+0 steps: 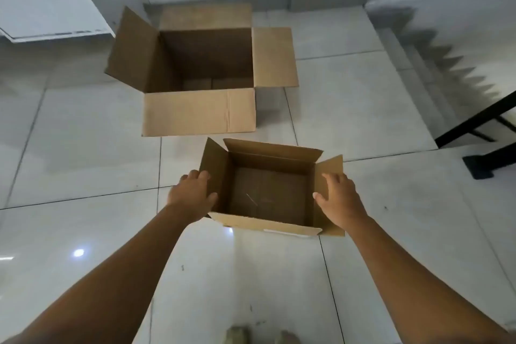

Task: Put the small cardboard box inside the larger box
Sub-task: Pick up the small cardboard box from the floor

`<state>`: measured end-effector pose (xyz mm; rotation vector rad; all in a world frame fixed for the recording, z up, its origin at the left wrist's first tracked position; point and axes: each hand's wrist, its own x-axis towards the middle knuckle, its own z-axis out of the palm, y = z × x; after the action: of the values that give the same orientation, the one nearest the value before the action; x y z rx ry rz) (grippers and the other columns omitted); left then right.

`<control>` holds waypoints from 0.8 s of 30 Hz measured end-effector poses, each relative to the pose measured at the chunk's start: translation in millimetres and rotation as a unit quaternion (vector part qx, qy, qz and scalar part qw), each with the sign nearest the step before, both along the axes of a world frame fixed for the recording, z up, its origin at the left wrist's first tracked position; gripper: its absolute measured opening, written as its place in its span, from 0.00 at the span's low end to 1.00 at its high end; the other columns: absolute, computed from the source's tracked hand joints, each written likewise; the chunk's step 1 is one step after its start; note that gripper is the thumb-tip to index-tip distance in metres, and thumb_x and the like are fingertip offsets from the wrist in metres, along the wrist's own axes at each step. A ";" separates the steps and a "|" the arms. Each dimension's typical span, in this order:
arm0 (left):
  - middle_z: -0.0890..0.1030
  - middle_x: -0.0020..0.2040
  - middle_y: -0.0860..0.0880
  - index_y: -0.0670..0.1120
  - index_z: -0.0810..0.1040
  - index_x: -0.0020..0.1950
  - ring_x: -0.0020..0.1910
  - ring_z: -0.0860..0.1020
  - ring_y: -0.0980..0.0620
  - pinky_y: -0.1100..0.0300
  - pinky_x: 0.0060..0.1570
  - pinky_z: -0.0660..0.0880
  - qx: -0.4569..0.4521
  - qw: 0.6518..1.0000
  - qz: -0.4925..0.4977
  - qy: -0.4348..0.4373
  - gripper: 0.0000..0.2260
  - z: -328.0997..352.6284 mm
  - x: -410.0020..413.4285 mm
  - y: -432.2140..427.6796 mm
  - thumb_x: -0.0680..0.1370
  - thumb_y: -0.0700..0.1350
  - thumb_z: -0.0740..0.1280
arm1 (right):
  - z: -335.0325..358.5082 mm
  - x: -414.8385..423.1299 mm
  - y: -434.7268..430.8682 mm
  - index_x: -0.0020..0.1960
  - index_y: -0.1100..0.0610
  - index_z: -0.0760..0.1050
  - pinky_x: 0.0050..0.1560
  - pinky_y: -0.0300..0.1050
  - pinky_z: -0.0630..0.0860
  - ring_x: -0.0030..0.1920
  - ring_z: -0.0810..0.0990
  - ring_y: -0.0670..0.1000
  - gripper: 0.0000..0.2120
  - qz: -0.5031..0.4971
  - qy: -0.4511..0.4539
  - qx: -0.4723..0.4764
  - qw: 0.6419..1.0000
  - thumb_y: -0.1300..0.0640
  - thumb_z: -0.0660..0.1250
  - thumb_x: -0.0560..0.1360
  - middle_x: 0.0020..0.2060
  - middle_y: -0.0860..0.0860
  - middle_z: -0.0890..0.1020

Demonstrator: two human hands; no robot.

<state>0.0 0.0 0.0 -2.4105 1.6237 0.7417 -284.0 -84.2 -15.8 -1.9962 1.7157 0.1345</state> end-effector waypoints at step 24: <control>0.82 0.52 0.37 0.39 0.71 0.62 0.50 0.80 0.37 0.47 0.46 0.77 -0.135 0.973 0.178 0.051 0.16 -144.6 9.4 -37.7 0.81 0.48 0.55 | -153.3 -22.1 -20.7 0.52 0.63 0.74 0.39 0.45 0.74 0.44 0.82 0.59 0.17 -0.262 -0.058 -0.079 0.960 0.50 0.55 0.79 0.46 0.61 0.83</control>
<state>9.4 -37.7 -144.6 -2.9562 1.4199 0.7463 -306.1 -104.9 -169.1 -1.5421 2.1626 -0.3039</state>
